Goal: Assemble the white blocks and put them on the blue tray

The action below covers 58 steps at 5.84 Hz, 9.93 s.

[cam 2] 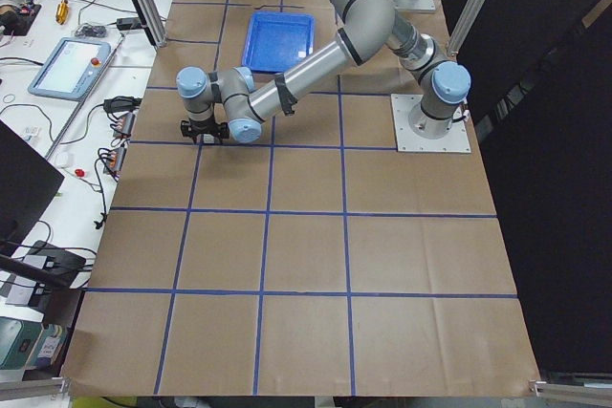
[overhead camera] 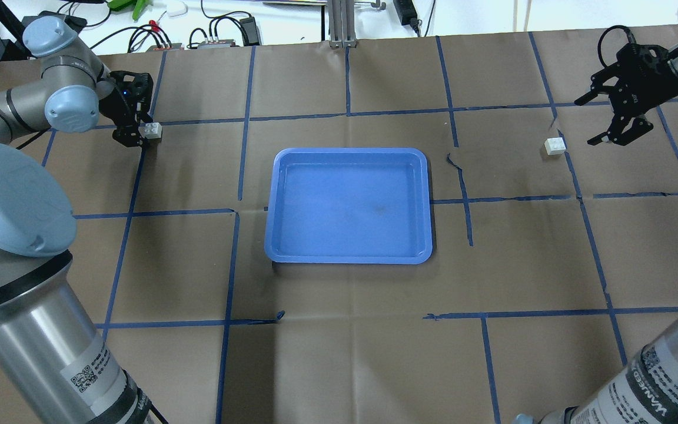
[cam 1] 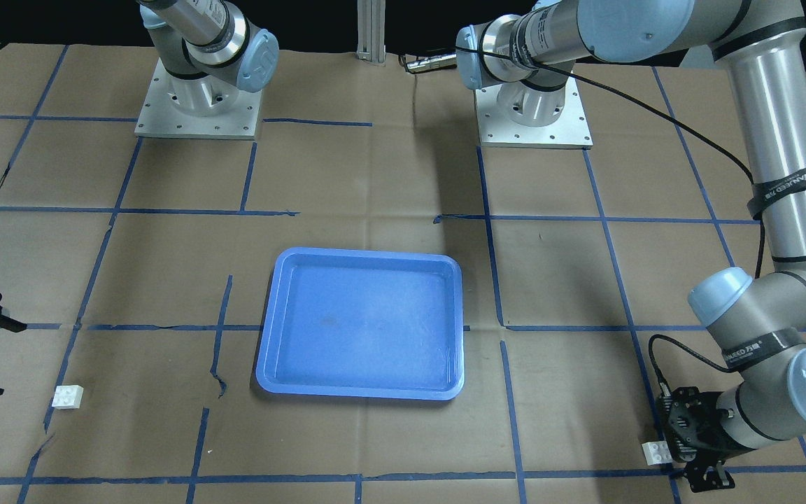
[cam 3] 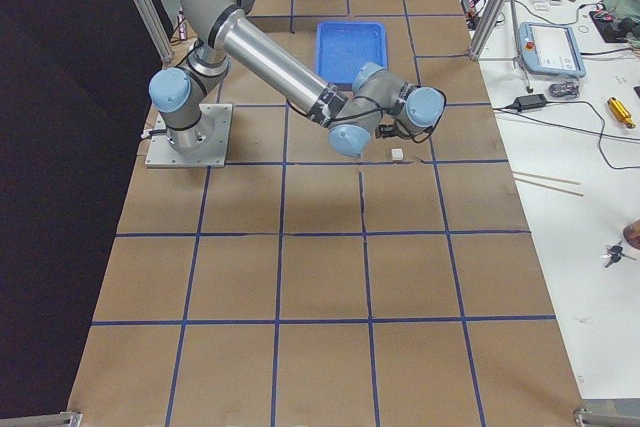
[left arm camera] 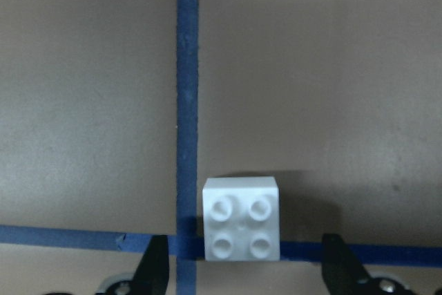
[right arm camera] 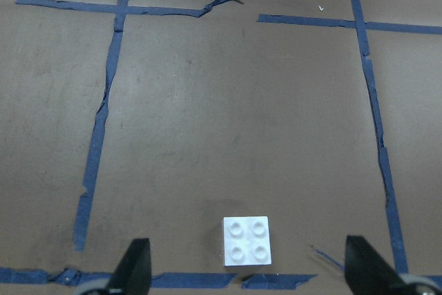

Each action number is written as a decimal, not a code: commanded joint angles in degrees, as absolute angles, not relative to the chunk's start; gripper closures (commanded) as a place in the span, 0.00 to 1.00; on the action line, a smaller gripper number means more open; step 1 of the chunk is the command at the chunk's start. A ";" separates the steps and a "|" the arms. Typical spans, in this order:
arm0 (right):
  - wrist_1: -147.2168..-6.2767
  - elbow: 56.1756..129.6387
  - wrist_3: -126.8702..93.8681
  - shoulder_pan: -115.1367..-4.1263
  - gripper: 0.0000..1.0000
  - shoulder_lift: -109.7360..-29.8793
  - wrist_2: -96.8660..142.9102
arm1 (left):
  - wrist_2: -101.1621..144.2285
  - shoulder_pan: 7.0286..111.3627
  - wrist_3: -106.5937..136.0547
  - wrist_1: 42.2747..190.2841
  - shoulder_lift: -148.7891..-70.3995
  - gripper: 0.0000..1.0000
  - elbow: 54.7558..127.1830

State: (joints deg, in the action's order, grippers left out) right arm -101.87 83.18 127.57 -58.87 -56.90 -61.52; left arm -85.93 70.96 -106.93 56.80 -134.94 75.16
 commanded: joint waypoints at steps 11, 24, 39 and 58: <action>-104.59 85.08 130.96 -57.66 0.55 -50.19 -58.97 | -82.71 85.66 -97.94 63.81 -125.08 0.93 78.13; -102.90 100.53 129.27 -65.99 0.74 -67.85 -51.94 | -85.69 110.91 -64.25 48.25 -119.99 0.01 98.00; -144.76 114.17 88.95 -89.03 0.77 -63.37 -47.99 | -91.49 97.03 -3.16 83.32 -92.11 0.01 88.24; -149.33 113.73 85.17 -92.90 0.77 -58.97 -47.99 | -91.23 93.87 -3.78 78.75 -93.16 0.01 88.51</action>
State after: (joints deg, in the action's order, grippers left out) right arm -149.32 113.76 85.17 -92.90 -58.96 -48.18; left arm -91.12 93.90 -3.78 78.77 -93.12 88.50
